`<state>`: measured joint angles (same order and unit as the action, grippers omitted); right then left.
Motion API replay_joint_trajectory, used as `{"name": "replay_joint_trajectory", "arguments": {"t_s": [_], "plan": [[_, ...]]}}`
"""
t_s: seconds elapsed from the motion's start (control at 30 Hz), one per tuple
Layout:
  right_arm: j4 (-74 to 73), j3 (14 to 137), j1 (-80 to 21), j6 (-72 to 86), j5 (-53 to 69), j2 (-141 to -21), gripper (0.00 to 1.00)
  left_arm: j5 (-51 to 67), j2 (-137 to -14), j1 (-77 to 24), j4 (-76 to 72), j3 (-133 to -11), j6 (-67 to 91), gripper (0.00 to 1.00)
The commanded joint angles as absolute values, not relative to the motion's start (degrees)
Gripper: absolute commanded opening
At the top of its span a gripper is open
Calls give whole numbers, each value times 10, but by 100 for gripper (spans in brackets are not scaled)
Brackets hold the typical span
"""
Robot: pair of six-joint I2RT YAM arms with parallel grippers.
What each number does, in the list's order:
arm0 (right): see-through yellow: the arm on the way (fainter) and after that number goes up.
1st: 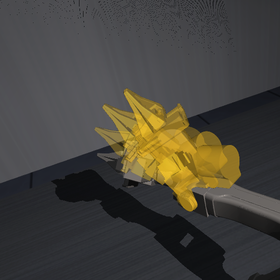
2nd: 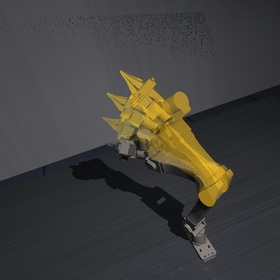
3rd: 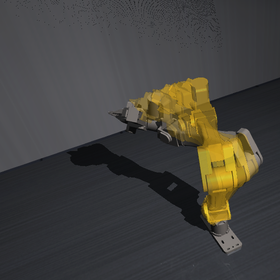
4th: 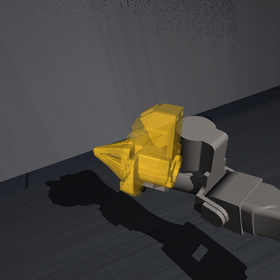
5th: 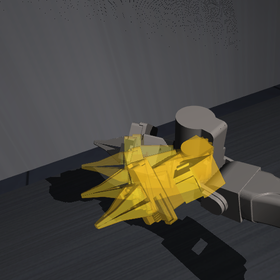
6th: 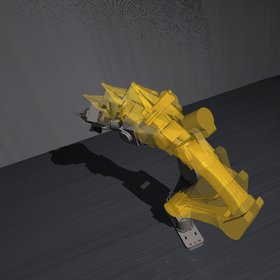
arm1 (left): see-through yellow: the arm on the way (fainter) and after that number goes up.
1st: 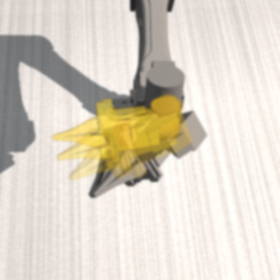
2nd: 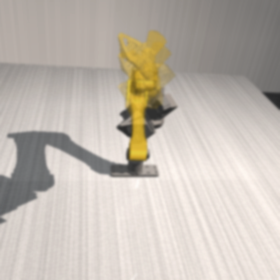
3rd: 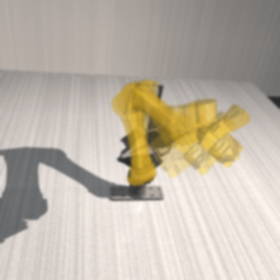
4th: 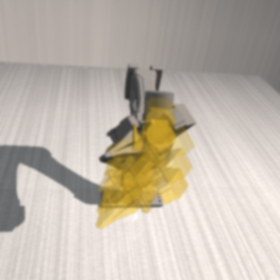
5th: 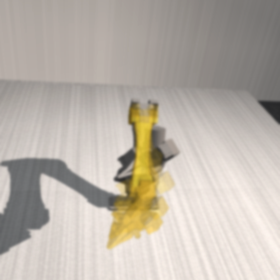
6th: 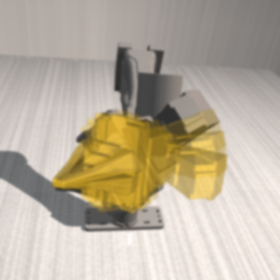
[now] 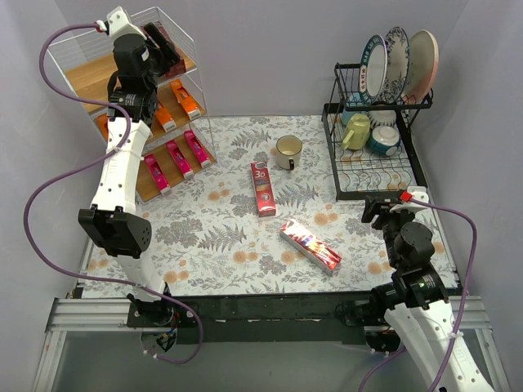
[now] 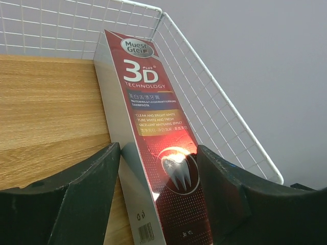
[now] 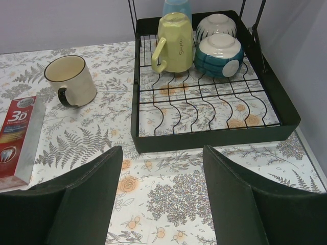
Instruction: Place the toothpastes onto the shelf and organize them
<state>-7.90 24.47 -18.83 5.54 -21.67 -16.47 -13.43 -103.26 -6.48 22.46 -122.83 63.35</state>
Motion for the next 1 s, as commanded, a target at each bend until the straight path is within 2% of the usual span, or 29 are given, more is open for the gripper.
{"name": "replay_joint_trajectory", "arguments": {"t_s": [0.0, 0.67, 0.97], "plan": [[-47, 241, -192, 47, -217, -160, 72, -91, -1026, -64, 233, -1230, 655, 60], [-49, 240, -192, 45, -216, -153, 70, -72, -1034, -55, 185, -1216, 687, 61], [-49, 241, -192, 46, -216, -152, 70, -13, -1029, -42, 145, -1186, 717, 62]]}}
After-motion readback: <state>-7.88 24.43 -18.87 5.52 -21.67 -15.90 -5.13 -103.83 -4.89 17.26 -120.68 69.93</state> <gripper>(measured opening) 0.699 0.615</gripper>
